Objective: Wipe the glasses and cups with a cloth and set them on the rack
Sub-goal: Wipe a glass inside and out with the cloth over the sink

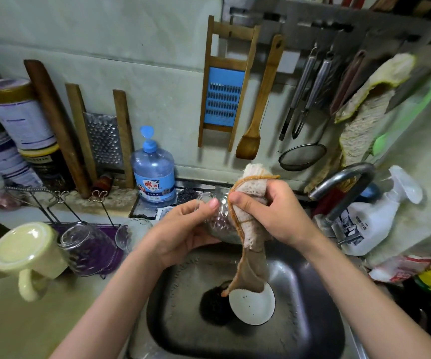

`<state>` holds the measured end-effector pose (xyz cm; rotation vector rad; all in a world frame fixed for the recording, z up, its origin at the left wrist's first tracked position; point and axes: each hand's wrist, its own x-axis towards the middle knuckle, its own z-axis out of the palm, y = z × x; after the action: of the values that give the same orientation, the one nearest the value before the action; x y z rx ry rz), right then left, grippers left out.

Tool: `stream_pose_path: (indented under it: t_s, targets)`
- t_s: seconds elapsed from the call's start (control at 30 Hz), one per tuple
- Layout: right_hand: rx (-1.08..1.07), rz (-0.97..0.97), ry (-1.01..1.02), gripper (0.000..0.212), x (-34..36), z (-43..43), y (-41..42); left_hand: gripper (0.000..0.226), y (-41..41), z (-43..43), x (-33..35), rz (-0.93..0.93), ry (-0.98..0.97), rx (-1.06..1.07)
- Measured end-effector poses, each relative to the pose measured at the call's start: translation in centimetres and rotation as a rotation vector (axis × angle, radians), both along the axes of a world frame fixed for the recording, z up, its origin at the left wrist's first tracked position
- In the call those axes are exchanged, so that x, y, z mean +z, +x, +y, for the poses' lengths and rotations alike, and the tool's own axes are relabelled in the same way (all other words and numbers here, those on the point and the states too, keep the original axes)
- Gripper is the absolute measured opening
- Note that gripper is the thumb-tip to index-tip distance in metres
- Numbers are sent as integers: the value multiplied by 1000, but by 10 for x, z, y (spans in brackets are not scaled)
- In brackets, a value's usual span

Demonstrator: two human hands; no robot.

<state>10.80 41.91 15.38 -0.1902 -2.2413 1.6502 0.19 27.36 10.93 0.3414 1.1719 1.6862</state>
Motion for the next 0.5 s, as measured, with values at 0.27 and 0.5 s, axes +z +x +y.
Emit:
stream_pose_path:
  t_s: [0.27,0.5]
  targets:
    - [-252,299,-17,25,-12,-17,-6,36,14,15,-5,-60,227,398]
    - [-90,264,621,70,-29,-33,-13,22,24,27,6,141,198,574]
